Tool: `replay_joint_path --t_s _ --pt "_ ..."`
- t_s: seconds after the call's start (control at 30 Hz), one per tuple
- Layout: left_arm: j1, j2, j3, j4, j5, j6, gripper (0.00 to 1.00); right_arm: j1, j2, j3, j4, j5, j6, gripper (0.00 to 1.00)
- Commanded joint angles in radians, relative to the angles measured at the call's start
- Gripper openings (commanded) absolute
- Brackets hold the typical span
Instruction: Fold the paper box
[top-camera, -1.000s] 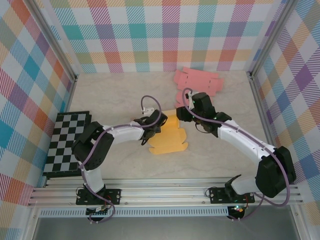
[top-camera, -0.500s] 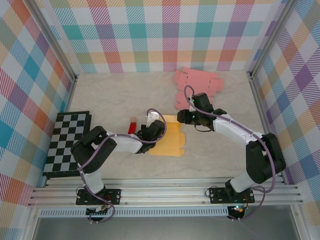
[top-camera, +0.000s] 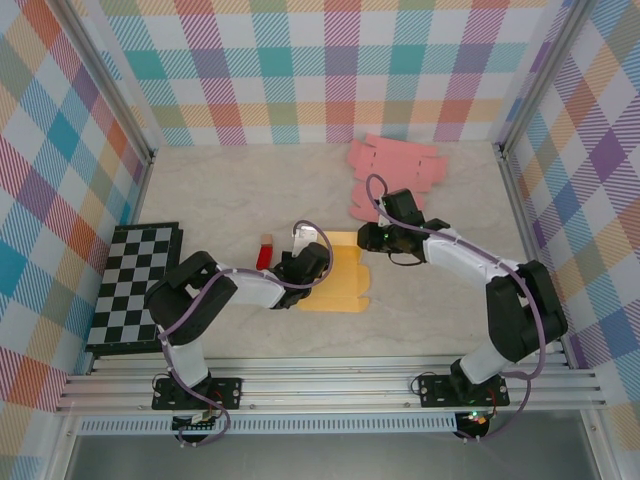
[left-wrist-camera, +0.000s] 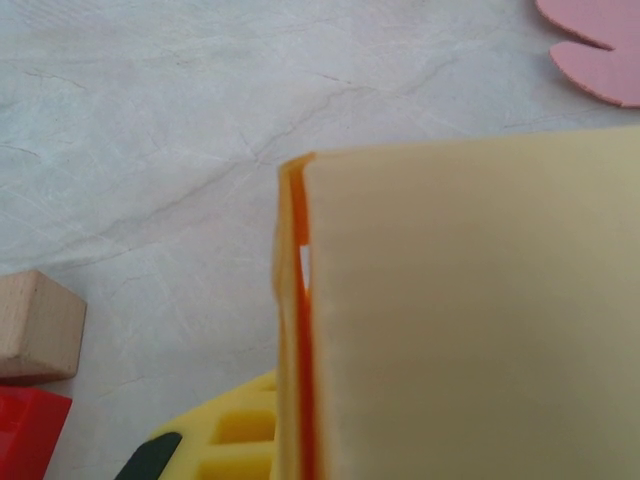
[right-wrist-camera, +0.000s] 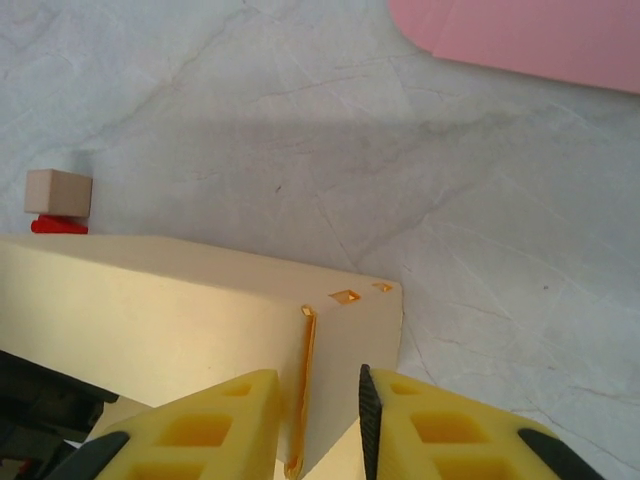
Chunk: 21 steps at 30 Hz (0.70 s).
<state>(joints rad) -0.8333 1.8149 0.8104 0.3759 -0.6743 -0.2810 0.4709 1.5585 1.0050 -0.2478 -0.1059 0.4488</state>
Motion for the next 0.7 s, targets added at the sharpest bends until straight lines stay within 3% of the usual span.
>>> replay_joint_path --t_s 0.0,0.17,0.5,0.67 --pt "-0.015 0.019 0.024 -0.024 0.004 -0.001 0.0 -0.006 0.02 -0.029 -0.001 0.005 -0.006 0.29" --pt "-0.014 0.024 0.045 -0.058 0.057 0.006 0.0 -0.006 0.026 -0.038 -0.012 0.028 -0.004 0.27" --pt "0.023 -0.123 0.089 -0.234 0.264 -0.064 0.44 -0.006 -0.014 -0.059 -0.019 0.088 0.018 0.27" --pt "0.029 -0.231 0.11 -0.316 0.384 -0.075 0.54 -0.005 -0.029 -0.059 -0.026 0.106 0.01 0.27"
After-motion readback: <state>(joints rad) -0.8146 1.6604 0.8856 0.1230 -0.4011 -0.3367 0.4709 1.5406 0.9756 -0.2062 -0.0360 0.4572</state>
